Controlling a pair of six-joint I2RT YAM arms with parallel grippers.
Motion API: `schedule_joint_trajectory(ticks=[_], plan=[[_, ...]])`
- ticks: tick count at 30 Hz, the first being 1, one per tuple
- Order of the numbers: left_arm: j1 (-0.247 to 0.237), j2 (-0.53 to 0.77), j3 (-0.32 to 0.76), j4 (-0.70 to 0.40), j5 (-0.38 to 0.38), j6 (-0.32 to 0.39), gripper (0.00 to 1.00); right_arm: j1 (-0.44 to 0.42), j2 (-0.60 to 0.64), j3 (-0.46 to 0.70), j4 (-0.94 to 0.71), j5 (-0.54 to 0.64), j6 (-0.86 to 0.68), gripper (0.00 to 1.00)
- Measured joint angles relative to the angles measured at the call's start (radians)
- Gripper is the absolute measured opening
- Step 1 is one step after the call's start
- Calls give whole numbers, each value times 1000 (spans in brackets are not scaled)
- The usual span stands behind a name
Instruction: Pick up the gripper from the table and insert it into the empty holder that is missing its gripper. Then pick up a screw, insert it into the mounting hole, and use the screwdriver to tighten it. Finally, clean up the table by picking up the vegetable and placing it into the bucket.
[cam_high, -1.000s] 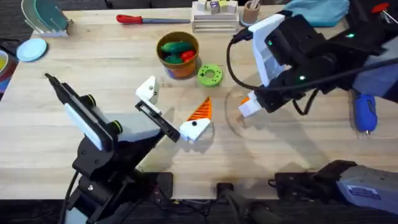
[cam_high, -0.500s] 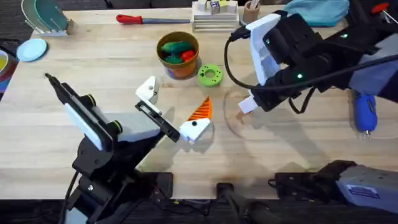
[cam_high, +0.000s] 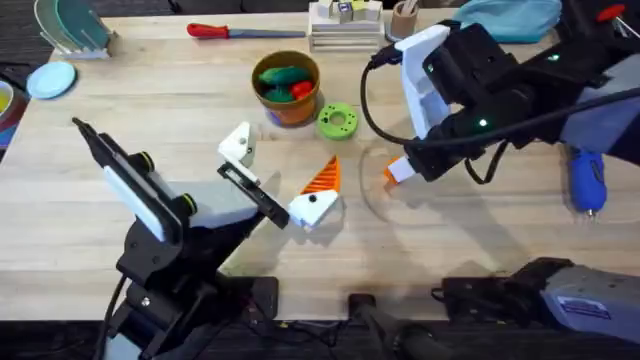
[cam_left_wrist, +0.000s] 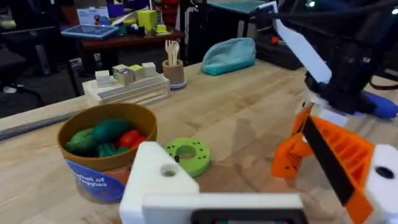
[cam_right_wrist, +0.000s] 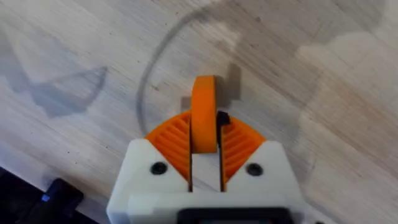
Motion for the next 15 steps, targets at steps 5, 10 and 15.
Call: schedule_joint_trajectory(ticks=[5, 10, 15], plan=[[0, 0, 0, 0, 0, 0, 993, 0, 0, 3, -2, 2, -6, 73], [0, 0, 0, 0, 0, 0, 993, 0, -6, 35, -46, 11, -19, 17], [0, 0, 0, 0, 0, 0, 993, 0, -63, 113, -114, 16, -23, 13]])
